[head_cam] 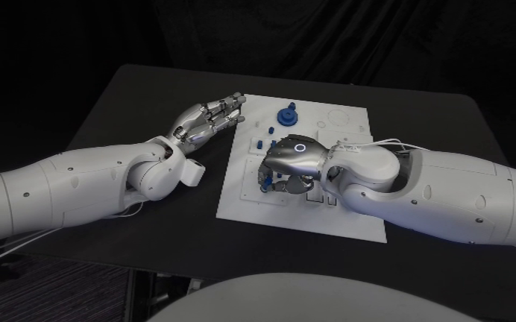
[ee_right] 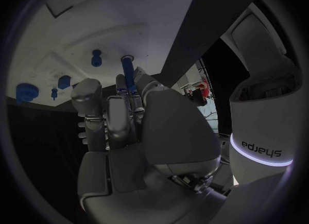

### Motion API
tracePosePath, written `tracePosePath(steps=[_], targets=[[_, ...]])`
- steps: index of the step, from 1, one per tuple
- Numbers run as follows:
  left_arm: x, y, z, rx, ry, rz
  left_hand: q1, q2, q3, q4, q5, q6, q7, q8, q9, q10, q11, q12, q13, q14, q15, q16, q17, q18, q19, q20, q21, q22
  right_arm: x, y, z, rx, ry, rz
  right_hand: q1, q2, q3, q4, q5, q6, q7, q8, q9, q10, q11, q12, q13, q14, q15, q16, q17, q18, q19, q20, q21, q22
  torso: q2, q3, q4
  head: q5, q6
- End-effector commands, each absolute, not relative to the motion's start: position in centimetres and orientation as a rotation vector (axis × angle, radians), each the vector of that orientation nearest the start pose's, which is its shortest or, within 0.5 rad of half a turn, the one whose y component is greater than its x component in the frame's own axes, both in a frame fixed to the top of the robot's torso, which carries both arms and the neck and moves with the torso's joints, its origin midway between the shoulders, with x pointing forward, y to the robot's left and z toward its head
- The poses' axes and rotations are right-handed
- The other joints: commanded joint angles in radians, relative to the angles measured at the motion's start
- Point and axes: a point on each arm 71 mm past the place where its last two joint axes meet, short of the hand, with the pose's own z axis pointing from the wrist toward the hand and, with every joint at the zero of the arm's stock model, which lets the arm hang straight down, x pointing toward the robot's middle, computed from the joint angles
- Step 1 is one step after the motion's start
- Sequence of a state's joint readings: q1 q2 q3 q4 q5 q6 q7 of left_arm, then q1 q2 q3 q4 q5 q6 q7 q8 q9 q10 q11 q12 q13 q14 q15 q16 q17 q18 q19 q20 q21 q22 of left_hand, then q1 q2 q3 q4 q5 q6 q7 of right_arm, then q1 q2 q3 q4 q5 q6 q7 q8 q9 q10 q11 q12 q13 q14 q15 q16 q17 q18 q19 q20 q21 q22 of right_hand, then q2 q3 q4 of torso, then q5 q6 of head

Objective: Assemble the parts on the task board

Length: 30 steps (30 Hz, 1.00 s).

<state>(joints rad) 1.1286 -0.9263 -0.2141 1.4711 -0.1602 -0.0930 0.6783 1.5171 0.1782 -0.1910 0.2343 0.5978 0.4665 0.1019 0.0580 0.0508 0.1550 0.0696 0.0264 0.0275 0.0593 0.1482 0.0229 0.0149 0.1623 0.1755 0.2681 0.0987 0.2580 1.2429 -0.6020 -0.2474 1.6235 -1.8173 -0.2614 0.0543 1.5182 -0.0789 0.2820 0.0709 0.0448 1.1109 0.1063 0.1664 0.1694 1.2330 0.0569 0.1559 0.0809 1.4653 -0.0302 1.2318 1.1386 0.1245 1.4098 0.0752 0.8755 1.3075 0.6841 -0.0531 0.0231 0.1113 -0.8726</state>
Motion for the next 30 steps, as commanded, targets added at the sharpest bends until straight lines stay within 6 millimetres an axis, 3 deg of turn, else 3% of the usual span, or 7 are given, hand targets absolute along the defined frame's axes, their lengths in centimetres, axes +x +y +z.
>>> tracePosePath(steps=[1, 30], targets=[[44.5, 25.4, -24.8, -0.839, 1.419, -1.727, 0.008, 0.001, 0.006, 0.001, 0.004, -0.001, 0.004, -0.002, 0.0, 0.0, 0.006, -0.002, -0.002, -0.005, 0.004, -0.004, -0.002, 0.018, -0.004, 0.0, -0.005, -0.001, 39.9, -4.8, -22.3, -0.957, 1.512, 0.887, 0.012, 0.0, 0.001, -0.006, 0.003, 0.001, 0.005, -0.004, 0.002, 0.023, -0.013, 0.004, 0.002, 0.015, -0.003, 0.002, -0.001, -0.016, -0.002, -0.006, 0.002, 0.12, 0.0, 0.0001, -0.0002, 0.002, 0.0], [44.5, 25.2, -24.8, -0.839, 1.425, -1.732, 0.01, 0.003, 0.01, -0.001, 0.005, 0.001, 0.007, -0.002, 0.0, 0.002, 0.009, -0.002, -0.001, -0.006, 0.004, -0.004, -0.002, 0.018, -0.003, 0.002, -0.004, -0.001, 39.8, -4.4, -23.5, -0.968, 1.537, 0.884, 0.003, 0.0, -0.001, -0.005, 0.003, 0.003, 0.005, -0.007, 0.002, 0.031, -0.014, 0.005, 0.004, 0.012, -0.003, 0.0, -0.004, -0.016, -0.003, -0.005, 0.003, 0.12, 0.0, -0.0005, 0.0004, -0.003, 0.0]])
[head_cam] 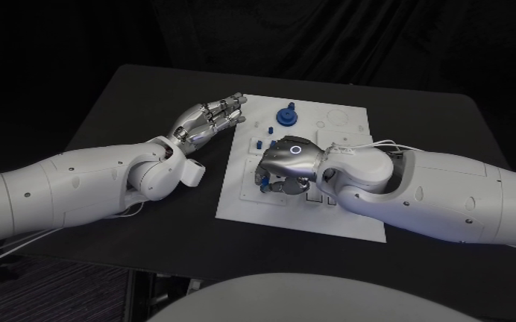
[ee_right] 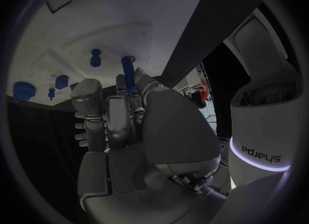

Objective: Assemble the parts on the task board

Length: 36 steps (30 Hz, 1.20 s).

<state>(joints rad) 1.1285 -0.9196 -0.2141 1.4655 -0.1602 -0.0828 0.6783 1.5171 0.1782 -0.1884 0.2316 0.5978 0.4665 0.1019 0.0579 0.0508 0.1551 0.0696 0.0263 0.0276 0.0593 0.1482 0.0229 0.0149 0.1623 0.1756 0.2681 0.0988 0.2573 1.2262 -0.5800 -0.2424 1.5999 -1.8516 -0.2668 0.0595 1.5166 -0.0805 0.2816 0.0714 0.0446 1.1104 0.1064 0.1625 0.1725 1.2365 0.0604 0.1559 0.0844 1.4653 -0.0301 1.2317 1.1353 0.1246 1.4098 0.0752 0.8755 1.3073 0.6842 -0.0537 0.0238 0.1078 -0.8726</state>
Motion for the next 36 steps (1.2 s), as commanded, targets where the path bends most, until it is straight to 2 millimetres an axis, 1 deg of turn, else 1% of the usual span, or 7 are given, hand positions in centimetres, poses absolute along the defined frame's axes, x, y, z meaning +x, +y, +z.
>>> tracePosePath(steps=[1, 17, 22, 24, 27, 33, 36], targets=[[44.5, 25.2, -24.8, -0.839, 1.425, -1.732, 0.01, 0.003, 0.007, 0.001, 0.005, 0.001, 0.007, -0.002, 0.0, 0.001, 0.009, -0.002, -0.001, -0.006, 0.004, -0.004, -0.002, 0.018, -0.003, 0.002, -0.004, -0.001, 39.8, -4.3, -23.5, -0.968, 1.537, 0.886, 0.003, 0.001, -0.001, -0.005, 0.003, 0.004, 0.005, -0.003, 0.0, 0.028, -0.017, 0.006, 0.001, 0.012, -0.003, 0.0, -0.001, -0.016, -0.004, -0.005, 0.003, 0.12, -0.001, 0.0, -0.0004, 0.001, 0.0], [44.6, 25.2, -24.9, -0.84, 1.428, -1.733, 0.011, 0.004, 0.009, 0.0, 0.006, 0.002, 0.009, -0.002, 0.0, 0.002, 0.011, -0.001, -0.001, -0.006, 0.003, -0.004, -0.002, 0.018, -0.003, 0.002, -0.004, -0.001, 39.7, -4.2, -23.8, -0.967, 1.551, 0.881, -0.002, -0.003, -0.002, -0.007, 0.003, 0.004, 0.004, -0.007, 0.0, 0.027, -0.017, 0.002, 0.001, 0.01, -0.003, -0.005, -0.007, -0.015, -0.007, -0.006, -0.003, 0.118, 0.001, 0.0007, 0.0, -0.001, 0.0], [44.6, 25.2, -24.9, -0.84, 1.429, -1.734, 0.011, 0.005, 0.009, 0.0, 0.006, 0.002, 0.01, -0.002, 0.0, 0.001, 0.012, -0.001, -0.001, -0.006, 0.003, -0.004, -0.002, 0.018, -0.003, 0.003, -0.004, -0.002, 39.9, -4.4, -24.1, -0.968, 1.595, 0.842, -0.042, -0.021, -0.01, 0.011, 0.001, -0.074, 0.01, -0.059, -0.018, -0.068, 0.009, -0.054, -0.016, -0.015, 0.017, -0.039, -0.045, -0.009, -0.036, 0.006, -0.072, 0.103, 0.0, 0.0008, -0.0003, 0.0, 0.0], [44.6, 25.2, -24.9, -0.84, 1.429, -1.733, 0.011, 0.005, 0.009, 0.0, 0.006, 0.002, 0.01, -0.002, 0.0, 0.001, 0.012, -0.001, -0.001, -0.006, 0.003, -0.004, -0.002, 0.018, -0.003, 0.003, -0.004, -0.002, 40.0, -4.5, -24.2, -0.965, 1.606, 0.829, -0.061, -0.038, -0.021, 0.019, 0.003, -0.139, -0.004, -0.096, -0.033, -0.143, 0.03, -0.091, -0.021, -0.033, 0.019, -0.06, -0.07, -0.002, -0.057, 0.01, -0.119, 0.094, 0.0, 0.0006, -0.0003, 0.001, 0.0], [44.6, 25.2, -24.9, -0.841, 1.43, -1.732, 0.011, 0.005, 0.009, 0.0, 0.006, 0.002, 0.01, -0.002, 0.0, 0.001, 0.012, -0.001, -0.001, -0.006, 0.003, -0.004, -0.002, 0.018, -0.003, 0.003, -0.004, -0.002, 40.1, -4.8, -24.2, -0.951, 1.61, 0.814, -0.085, -0.055, -0.052, 0.026, 0.004, -0.266, -0.068, -0.101, -0.062, -0.302, 0.037, -0.095, -0.021, -0.067, 0.018, -0.091, -0.105, 0.01, -0.096, 0.015, -0.197, 0.078, 0.0, 0.0003, -0.0006, 0.002, 0.0], [44.6, 25.3, -24.9, -0.842, 1.43, -1.73, 0.012, 0.005, 0.01, -0.001, 0.007, 0.002, 0.01, -0.002, 0.0, 0.001, 0.012, -0.001, -0.001, -0.006, 0.004, -0.004, -0.002, 0.018, -0.004, 0.003, -0.004, -0.002, 40.2, -5.6, -23.7, -0.899, 1.563, 0.821, -0.087, -0.107, -0.096, 0.106, 0.004, -0.324, -0.092, -0.096, -0.074, -0.428, 0.038, -0.083, -0.014, -0.086, 0.022, -0.091, -0.114, 0.016, -0.114, 0.021, -0.234, 0.073, 0.0, 0.001, -0.001, 0.008, 0.0], [44.6, 25.3, -24.9, -0.843, 1.429, -1.729, 0.012, 0.005, 0.01, -0.001, 0.007, 0.002, 0.01, -0.002, 0.0, 0.001, 0.012, -0.001, -0.001, -0.006, 0.004, -0.004, -0.002, 0.018, -0.004, 0.003, -0.004, -0.002, 40.2, -6.2, -23.0, -0.823, 1.553, 0.851, -0.05, -0.141, -0.12, 0.216, 0.005, -0.339, -0.099, -0.094, -0.077, -0.468, 0.039, -0.065, -0.009, -0.093, 0.023, -0.088, -0.118, 0.018, -0.119, 0.023, -0.25, 0.071, 0.0, 0.001, -0.0009, 0.006, 0.0]])
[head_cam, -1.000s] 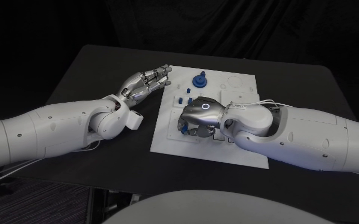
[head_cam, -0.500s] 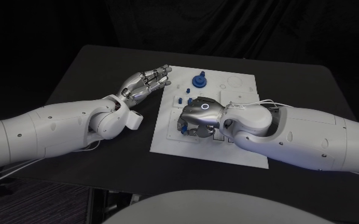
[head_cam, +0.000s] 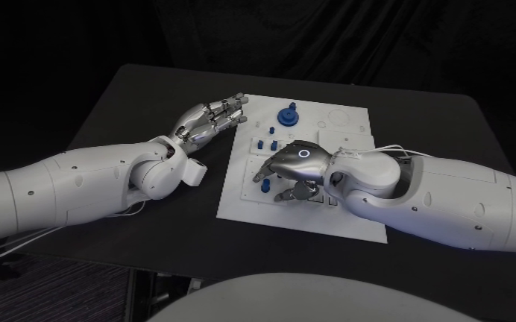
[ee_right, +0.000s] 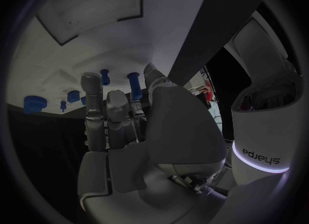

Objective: Assemble the parts on the task board

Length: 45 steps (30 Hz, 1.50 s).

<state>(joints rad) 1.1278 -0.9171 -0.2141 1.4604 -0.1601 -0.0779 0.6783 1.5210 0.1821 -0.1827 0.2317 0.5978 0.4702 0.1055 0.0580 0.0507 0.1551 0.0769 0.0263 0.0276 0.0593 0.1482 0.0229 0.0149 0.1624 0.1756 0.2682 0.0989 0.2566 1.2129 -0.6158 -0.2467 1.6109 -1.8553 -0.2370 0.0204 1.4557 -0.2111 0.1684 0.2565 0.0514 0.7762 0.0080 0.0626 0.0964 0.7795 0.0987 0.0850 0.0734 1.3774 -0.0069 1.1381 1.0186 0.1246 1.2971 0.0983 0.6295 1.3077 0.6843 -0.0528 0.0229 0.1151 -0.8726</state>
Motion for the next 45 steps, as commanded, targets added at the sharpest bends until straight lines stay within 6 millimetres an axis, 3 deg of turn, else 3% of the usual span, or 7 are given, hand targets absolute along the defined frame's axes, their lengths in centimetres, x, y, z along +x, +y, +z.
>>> tracePosePath(steps=[1, 15, 21, 23, 26, 36, 45], targets=[[44.5, 25.4, -24.9, -0.843, 1.429, -1.728, 0.008, 0.001, 0.005, -0.001, 0.007, -0.002, 0.007, -0.002, 0.0, 0.0, 0.005, -0.002, -0.001, -0.006, 0.004, -0.004, -0.002, 0.018, -0.004, 0.003, -0.004, -0.001, 40.2, -6.5, -22.6, -0.789, 1.553, 0.867, 0.015, -0.011, -0.008, 0.036, -0.001, 0.004, 0.01, 0.011, 0.001, -0.016, 0.004, 0.01, 0.002, -0.016, 0.002, -0.01, -0.021, 0.021, -0.016, 0.001, -0.031, 0.065, 0.0, 0.0001, -0.0001, -0.001, 0.0], [44.5, 26.1, -24.8, -0.839, 1.405, -1.702, 0.01, -0.001, 0.009, -0.008, 0.012, -0.057, 0.001, -0.014, -0.006, 0.006, 0.009, 0.0, 0.0, -0.007, 0.0, -0.005, -0.002, 0.019, -0.004, 0.005, -0.004, -0.005, 41.8, -14.9, -12.9, -0.186, 1.525, 1.006, -0.037, 0.1, 0.007, 0.015, -0.002, 0.106, 0.147, 0.059, 0.019, 0.182, -0.001, 0.259, 0.092, -0.013, 0.027, 0.017, -0.019, 0.022, -0.01, 0.018, -0.04, 0.063, -0.004, 0.0009, -0.0013, -0.02, 0.0], [44.5, 26.1, -24.7, -0.829, 1.385, -1.699, 0.002, -0.007, 0.005, -0.006, 0.01, -0.07, -0.001, -0.012, -0.005, 0.008, 0.014, 0.0, 0.0, -0.017, -0.031, -0.009, -0.004, 0.02, -0.034, -0.014, -0.02, -0.037, 42.9, -19.4, -12.5, -0.031, 1.608, 0.885, -0.042, 0.128, -0.038, -0.043, 0.001, 0.209, 0.113, 0.146, 0.065, 0.218, -0.051, 0.715, 0.4, -0.041, -0.012, -0.045, -0.097, 0.02, -0.002, -0.008, -0.004, 0.072, -0.002, -0.0025, -0.0028, -0.021, 0.0], [44.5, 26.1, -24.7, -0.827, 1.381, -1.698, 0.001, -0.007, 0.004, -0.005, 0.01, -0.088, -0.008, -0.015, -0.007, 0.01, 0.017, 0.0, 0.0, -0.018, -0.034, -0.009, -0.004, 0.02, -0.036, -0.019, -0.021, -0.038, 43.2, -20.6, -12.8, 0.004, 1.651, 0.836, -0.056, 0.15, -0.05, -0.044, -0.005, 0.217, 0.098, 0.178, 0.087, 0.397, -0.066, 1.192, 0.969, 0.03, -0.026, 0.096, 0.075, 0.002, 0.039, -0.022, 0.119, 0.096, -0.002, -0.0038, -0.0044, -0.021, 0.0], [44.5, 26.2, -24.6, -0.825, 1.377, -1.696, -0.002, -0.007, 0.003, -0.003, 0.005, -0.1, -0.015, -0.016, -0.008, 0.008, 0.019, -0.001, -0.001, -0.02, -0.035, -0.01, -0.004, 0.02, -0.04, -0.021, -0.023, -0.044, 43.4, -22.5, -13.6, 0.057, 1.743, 0.748, -0.113, 0.162, -0.075, -0.014, -0.006, 0.242, 0.085, 0.219, 0.113, 0.643, -0.075, 1.412, 1.32, 0.105, -0.033, 0.245, 0.269, -0.022, 0.095, -0.028, 0.291, 0.129, -0.001, -0.0038, -0.0054, -0.023, 0.0], [44.6, 26.3, -24.6, -0.816, 1.361, -1.693, -0.062, -0.004, -0.038, 0.059, -0.086, -0.275, -0.166, -0.034, -0.026, -0.055, 0.018, -0.01, -0.011, -0.048, -0.042, -0.019, -0.011, 0.018, -0.087, -0.036, -0.044, -0.095, 42.7, -25.6, -17.2, 0.155, 2.029, 0.491, -0.39, 0.223, -0.123, 0.033, -0.003, 0.294, 0.044, 0.289, 0.173, 0.791, -0.117, 1.486, 1.497, 0.172, -0.072, 0.377, 0.459, -0.063, 0.189, -0.066, 0.594, 0.184, 0.0, -0.0087, -0.0088, -0.028, 0.0], [44.6, 26.3, -24.6, -0.818, 1.365, -1.696, -0.049, 0.0, -0.035, 0.054, -0.069, -0.272, -0.152, -0.032, -0.024, -0.059, 0.021, -0.01, -0.011, -0.05, -0.04, -0.019, -0.012, 0.018, -0.091, -0.035, -0.046, -0.099, 41.8, -27.0, -19.0, 0.158, 2.168, 0.285, -0.474, 0.209, -0.135, 0.033, -0.003, 0.324, 0.025, 0.348, 0.246, 0.791, -0.13, 1.486, 1.497, 0.182, -0.099, 0.4, 0.493, -0.088, 0.223, -0.092, 0.754, 0.216, -0.001, -0.0064, -0.0073, -0.043, 0.0]])
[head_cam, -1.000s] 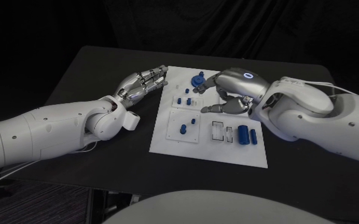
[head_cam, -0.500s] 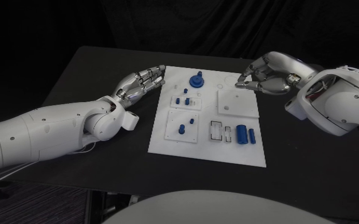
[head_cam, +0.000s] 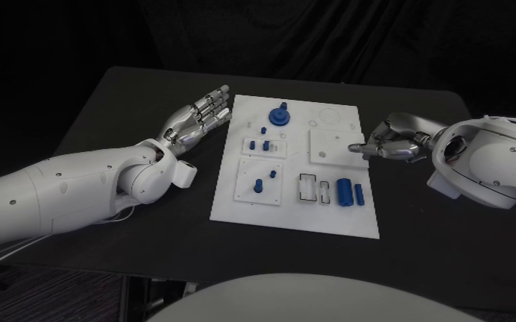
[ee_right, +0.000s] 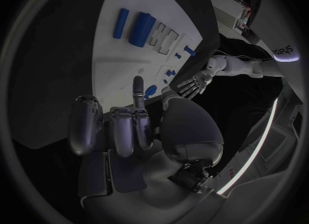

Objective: Assemble the parts on the task board

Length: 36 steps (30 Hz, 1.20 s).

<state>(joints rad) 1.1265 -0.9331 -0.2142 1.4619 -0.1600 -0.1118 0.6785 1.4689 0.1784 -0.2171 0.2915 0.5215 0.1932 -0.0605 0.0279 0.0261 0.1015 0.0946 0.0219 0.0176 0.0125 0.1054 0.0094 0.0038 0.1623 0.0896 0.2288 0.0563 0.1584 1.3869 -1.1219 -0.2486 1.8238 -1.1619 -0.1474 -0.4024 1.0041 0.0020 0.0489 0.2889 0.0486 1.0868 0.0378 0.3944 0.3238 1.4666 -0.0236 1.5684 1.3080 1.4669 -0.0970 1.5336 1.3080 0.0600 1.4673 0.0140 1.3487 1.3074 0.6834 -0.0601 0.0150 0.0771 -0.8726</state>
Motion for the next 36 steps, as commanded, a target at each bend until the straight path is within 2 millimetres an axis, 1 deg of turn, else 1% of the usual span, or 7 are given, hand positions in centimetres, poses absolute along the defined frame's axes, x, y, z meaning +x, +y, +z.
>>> tracePosePath(steps=[1, 4, 7, 11, 20, 28, 36], targets=[[44.6, 26.3, -24.6, -0.819, 1.366, -1.696, 0.005, 0.004, -0.001, -0.006, 0.008, 0.008, 0.017, -0.002, 0.001, -0.005, 0.004, -0.005, -0.001, -0.003, 0.003, -0.006, 0.0, 0.018, -0.005, 0.005, -0.003, -0.001, 41.7, -27.1, -19.1, 0.15, 2.182, 0.262, -0.027, -0.002, -0.021, -0.001, 0.0, 0.012, -0.006, 0.022, 0.028, 0.104, -0.01, 0.002, 0.263, 0.093, -0.011, 0.006, 0.206, -0.024, 0.054, -0.009, 0.042, 0.217, -0.001, 0.0006, 0.0004, -0.008, 0.0], [44.6, 26.3, -24.6, -0.82, 1.369, -1.699, 0.01, 0.005, 0.0, -0.007, 0.014, 0.02, 0.032, 0.001, 0.002, -0.005, 0.006, -0.005, -0.001, -0.003, 0.004, -0.006, -0.001, 0.018, -0.005, 0.006, -0.002, -0.001, 41.4, -27.1, -19.4, 0.131, 2.212, 0.215, -0.037, 0.0, -0.034, -0.001, 0.0, 0.016, -0.012, 0.037, 0.048, 0.104, -0.014, 0.002, 0.263, 0.094, -0.015, 0.008, 0.209, -0.027, 0.057, -0.013, 0.058, 0.221, -0.001, 0.0006, -0.0007, -0.012, 0.0], [44.6, 26.2, -24.7, -0.821, 1.372, -1.701, 0.012, 0.005, 0.001, -0.008, 0.017, 0.022, 0.034, 0.001, 0.002, -0.005, 0.006, -0.005, -0.001, -0.003, 0.005, -0.006, -0.001, 0.018, -0.005, 0.006, -0.002, -0.001, 41.2, -27.0, -19.6, 0.112, 2.242, 0.175, -0.057, 0.007, -0.055, 0.0, 0.0, 0.018, -0.021, 0.072, 0.1, 0.104, -0.023, 0.002, 0.263, 0.093, -0.022, 0.007, 0.206, -0.028, 0.055, -0.02, 0.069, 0.222, -0.002, 0.0008, -0.0004, -0.018, 0.0], [44.6, 26.2, -24.7, -0.822, 1.375, -1.704, 0.017, 0.005, 0.003, -0.01, 0.023, 0.024, 0.036, 0.001, 0.003, -0.006, 0.007, -0.005, -0.001, -0.003, 0.006, -0.006, 0.0, 0.018, -0.005, 0.006, -0.002, -0.002, 41.0, -26.8, -20.0, 0.089, 2.274, 0.146, -0.075, 0.017, -0.068, 0.0, 0.0, 0.016, -0.025, 0.092, 0.133, 0.104, -0.027, 0.002, 0.263, 0.094, -0.025, 0.009, 0.209, -0.029, 0.055, -0.023, 0.078, 0.223, -0.002, 0.0004, -0.002, -0.02, 0.0], [44.6, 26.2, -24.7, -0.825, 1.382, -1.707, 0.031, 0.004, 0.007, -0.018, 0.034, 0.033, 0.048, 0.002, 0.004, -0.006, 0.008, -0.005, -0.001, -0.001, 0.01, -0.005, 0.0, 0.018, -0.004, 0.008, -0.001, -0.002, 40.6, -26.1, -21.0, 0.07, 2.297, 0.158, -0.047, 0.019, -0.07, -0.01, 0.0, -0.012, -0.021, 0.083, 0.153, 0.104, -0.024, 0.002, 0.263, 0.094, -0.024, 0.009, 0.209, -0.032, 0.059, -0.024, 0.097, 0.227, -0.002, 0.0009, -0.0015, -0.023, 0.0], [44.5, 26.3, -24.8, -0.83, 1.388, -1.704, 0.037, 0.004, 0.01, -0.022, 0.039, 0.038, 0.054, 0.003, 0.004, -0.005, 0.008, -0.005, -0.001, 0.002, 0.013, -0.004, 0.001, 0.018, -0.002, 0.01, 0.0, 0.001, 40.5, -25.1, -21.4, 0.061, 2.289, 0.201, -0.031, 0.02, -0.07, -0.015, 0.0, -0.02, -0.019, 0.08, 0.162, 0.104, -0.022, 0.002, 0.263, 0.094, -0.023, 0.01, 0.21, -0.033, 0.06, -0.023, 0.104, 0.228, -0.002, -0.0004, -0.0006, -0.025, 0.0], [44.6, 26.3, -24.9, -0.836, 1.399, -1.703, 0.045, 0.005, 0.013, -0.026, 0.041, 0.041, 0.061, 0.003, 0.004, 0.009, 0.019, -0.002, 0.002, 0.01, 0.021, -0.001, 0.003, 0.019, 0.003, 0.015, 0.004, 0.005, 40.8, -24.5, -21.5, 0.064, 2.266, 0.235, -0.025, 0.023, -0.071, -0.015, 0.0, -0.028, -0.017, 0.075, 0.166, 0.104, -0.021, 0.002, 0.263, 0.092, -0.022, 0.006, 0.202, -0.031, 0.056, -0.023, 0.095, 0.226, -0.001, 0.0001, -0.0008, -0.027, 0.0]])
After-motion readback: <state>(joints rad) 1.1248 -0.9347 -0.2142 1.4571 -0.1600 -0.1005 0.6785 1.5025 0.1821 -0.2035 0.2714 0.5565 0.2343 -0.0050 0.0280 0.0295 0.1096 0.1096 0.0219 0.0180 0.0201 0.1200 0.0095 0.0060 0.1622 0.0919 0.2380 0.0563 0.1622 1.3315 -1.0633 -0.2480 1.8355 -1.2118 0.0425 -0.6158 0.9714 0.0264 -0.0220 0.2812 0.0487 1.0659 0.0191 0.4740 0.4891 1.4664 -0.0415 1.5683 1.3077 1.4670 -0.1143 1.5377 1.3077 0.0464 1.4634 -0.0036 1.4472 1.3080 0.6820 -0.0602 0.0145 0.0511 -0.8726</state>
